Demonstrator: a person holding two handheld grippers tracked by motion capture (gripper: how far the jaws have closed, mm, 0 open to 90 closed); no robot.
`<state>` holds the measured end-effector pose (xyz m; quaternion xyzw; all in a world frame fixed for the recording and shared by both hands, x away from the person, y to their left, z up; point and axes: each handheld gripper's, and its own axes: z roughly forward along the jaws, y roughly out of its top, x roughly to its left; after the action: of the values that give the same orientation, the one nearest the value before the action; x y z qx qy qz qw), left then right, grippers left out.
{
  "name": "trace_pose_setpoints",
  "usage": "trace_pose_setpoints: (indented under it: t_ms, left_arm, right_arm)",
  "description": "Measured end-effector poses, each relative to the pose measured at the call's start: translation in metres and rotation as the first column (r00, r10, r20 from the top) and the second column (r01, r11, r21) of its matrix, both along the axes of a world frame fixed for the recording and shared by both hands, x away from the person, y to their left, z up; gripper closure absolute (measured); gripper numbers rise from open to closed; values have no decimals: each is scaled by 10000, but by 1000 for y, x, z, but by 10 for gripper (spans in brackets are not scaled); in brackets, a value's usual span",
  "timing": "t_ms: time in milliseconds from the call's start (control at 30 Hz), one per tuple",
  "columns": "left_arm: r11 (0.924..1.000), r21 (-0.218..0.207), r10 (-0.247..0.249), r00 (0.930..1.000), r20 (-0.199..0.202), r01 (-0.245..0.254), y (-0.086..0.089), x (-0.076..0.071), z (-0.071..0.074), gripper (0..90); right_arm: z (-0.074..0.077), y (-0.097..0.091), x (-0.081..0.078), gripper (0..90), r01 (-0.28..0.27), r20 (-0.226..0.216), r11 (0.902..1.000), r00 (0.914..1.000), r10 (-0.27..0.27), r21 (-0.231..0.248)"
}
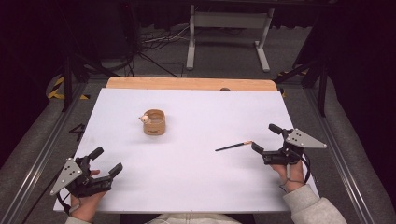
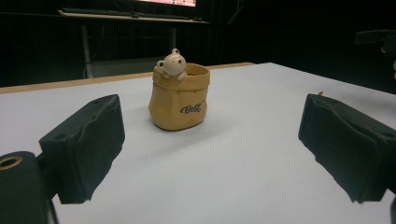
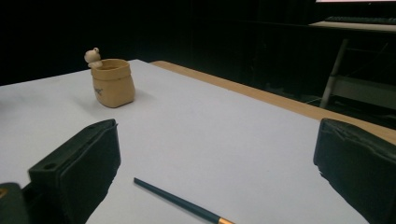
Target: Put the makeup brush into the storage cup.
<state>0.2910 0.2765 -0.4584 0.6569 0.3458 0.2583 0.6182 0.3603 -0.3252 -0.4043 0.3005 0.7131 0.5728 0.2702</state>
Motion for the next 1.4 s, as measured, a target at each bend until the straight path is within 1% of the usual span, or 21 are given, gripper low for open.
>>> trace_pose_setpoints:
  t_ms: [67,133,167,300,400,433,567,633,700,767,833,867,900,967,1033,1100,1133,1233,1267,1333,1400]
  left_arm:
    - [10000,47,-39,10000,16,39,0,0,0,78]
    - [10000,65,-40,10000,4,40,-1,1,0,78]
    - [10000,50,-37,10000,-5,37,-1,1,0,78]
    - [10000,22,-35,10000,-4,35,-1,1,0,78]
    - [10000,26,-57,10000,-39,57,-1,1,0,78]
    - [10000,26,-57,10000,-39,57,-1,1,0,77]
    - [10000,30,-61,9999,-99,61,-2,2,0,79]
    - [10000,43,-57,9999,-93,57,-2,2,0,80]
    - [10000,55,-52,9999,-108,53,-1,2,0,80]
    - [10000,52,-51,9999,-108,52,-1,1,0,80]
    - [10000,31,-76,9999,-136,77,-1,2,0,81]
    - [10000,11,-87,9998,-185,87,-1,2,0,81]
    - [10000,-6,-98,9997,-222,97,-1,2,0,83]
    - [9999,-45,-118,9996,-247,117,-1,2,0,84]
    - [9999,-20,-140,9996,-261,140,-1,2,0,85]
    - [9999,-27,-149,9995,-276,149,-1,2,0,85]
    - [9999,-76,-127,9994,-314,124,-1,2,0,86]
    - [9998,-40,-176,9992,-349,174,-1,3,0,89]
    - [9998,-30,-197,9991,-374,196,-1,3,0,91]
    - [9998,-24,-193,9990,-396,192,-1,3,0,91]
    - [9998,-26,-207,9990,-409,206,-1,3,0,91]
  right_arm:
    - [4,1,3,11,60,97,10000,9999,-60,-78]
    - [6,1,5,16,42,87,10000,10000,-42,-60]
    - [8,2,7,20,-53,-16,9999,10000,53,-143]
    - [14,3,18,60,-293,-340,9962,9991,266,-815]
    - [17,1,28,91,-484,-656,9921,9970,410,-1158]
    - [17,1,28,91,-484,-656,9921,9970,410,-1158]
    - [25,1,40,138,-881,-1054,9807,9919,704,-1746]
    - [31,3,45,156,-1140,-1305,9686,9877,864,-2211]
    - [34,6,49,162,-1312,-1471,9595,9844,964,-2493]
    - [37,9,53,169,-1548,-1695,9458,9795,1091,-2855]
    - [39,12,56,164,-1709,-1871,9288,9758,1133,-3287]
    - [39,12,56,164,-1709,-1871,9288,9758,1133,-3287]
    - [40,14,57,164,-1769,-1938,9213,9744,1143,-3464]
    - [42,19,61,170,-2035,-2199,9010,9675,1250,-3831]
    - [44,22,64,170,-2235,-2399,8862,9617,1327,-4058]
    - [46,26,67,170,-2419,-2594,8660,9561,1359,-4377]
    - [48,28,69,169,-2498,-2697,8579,9532,1364,-4490]
    - [51,30,73,178,-2761,-2984,8434,9433,1457,-4609]
    - [52,31,75,183,-2898,-3119,8350,9381,1508,-4677]
    - [56,33,79,184,-3048,-3303,8140,9322,1484,-4944]
    - [58,34,82,188,-3169,-3421,8020,9275,1505,-5063]
